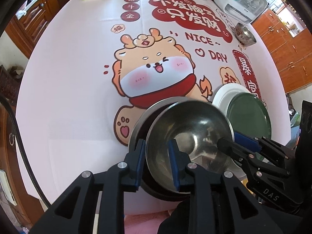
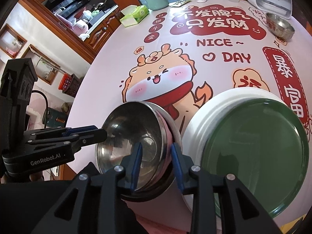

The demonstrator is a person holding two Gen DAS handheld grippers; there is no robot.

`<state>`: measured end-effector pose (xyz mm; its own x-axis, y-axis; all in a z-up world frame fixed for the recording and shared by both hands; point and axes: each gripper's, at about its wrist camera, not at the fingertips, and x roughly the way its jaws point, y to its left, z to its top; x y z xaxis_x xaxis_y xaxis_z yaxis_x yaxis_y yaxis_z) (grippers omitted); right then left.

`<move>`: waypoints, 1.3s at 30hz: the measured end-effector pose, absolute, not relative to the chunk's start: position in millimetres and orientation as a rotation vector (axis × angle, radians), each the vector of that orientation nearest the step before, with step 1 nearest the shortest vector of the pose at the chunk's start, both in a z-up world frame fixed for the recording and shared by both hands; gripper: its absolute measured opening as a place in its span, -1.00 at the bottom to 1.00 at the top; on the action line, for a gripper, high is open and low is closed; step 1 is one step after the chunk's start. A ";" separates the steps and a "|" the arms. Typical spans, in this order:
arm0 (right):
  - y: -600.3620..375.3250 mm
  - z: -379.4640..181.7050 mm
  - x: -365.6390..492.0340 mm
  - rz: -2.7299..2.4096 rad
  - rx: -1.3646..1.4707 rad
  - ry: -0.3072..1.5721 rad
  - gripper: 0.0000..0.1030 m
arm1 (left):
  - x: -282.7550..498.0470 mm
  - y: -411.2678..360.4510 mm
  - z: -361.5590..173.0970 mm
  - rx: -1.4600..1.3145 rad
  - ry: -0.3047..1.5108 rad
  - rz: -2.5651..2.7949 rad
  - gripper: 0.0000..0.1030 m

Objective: Organize plates and bowls

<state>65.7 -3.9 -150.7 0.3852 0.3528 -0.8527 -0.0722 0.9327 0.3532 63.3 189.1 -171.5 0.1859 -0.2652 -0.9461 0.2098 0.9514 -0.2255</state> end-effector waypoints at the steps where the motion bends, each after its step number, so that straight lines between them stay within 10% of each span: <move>1: -4.9 -150.1 65.6 0.272 0.279 1.143 -0.40 | 63.6 188.2 -170.9 -0.047 1.338 -0.340 -0.55; 39: -187.3 -122.3 25.8 0.046 0.475 0.938 -0.25 | 71.2 13.2 -99.6 0.056 1.092 -0.550 -0.12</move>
<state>25.8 -187.2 -122.3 0.5986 0.2407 -0.7640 0.1654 0.8961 0.4119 71.2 13.2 -99.6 0.3415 -0.3957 -0.8525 0.4500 0.8652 -0.2213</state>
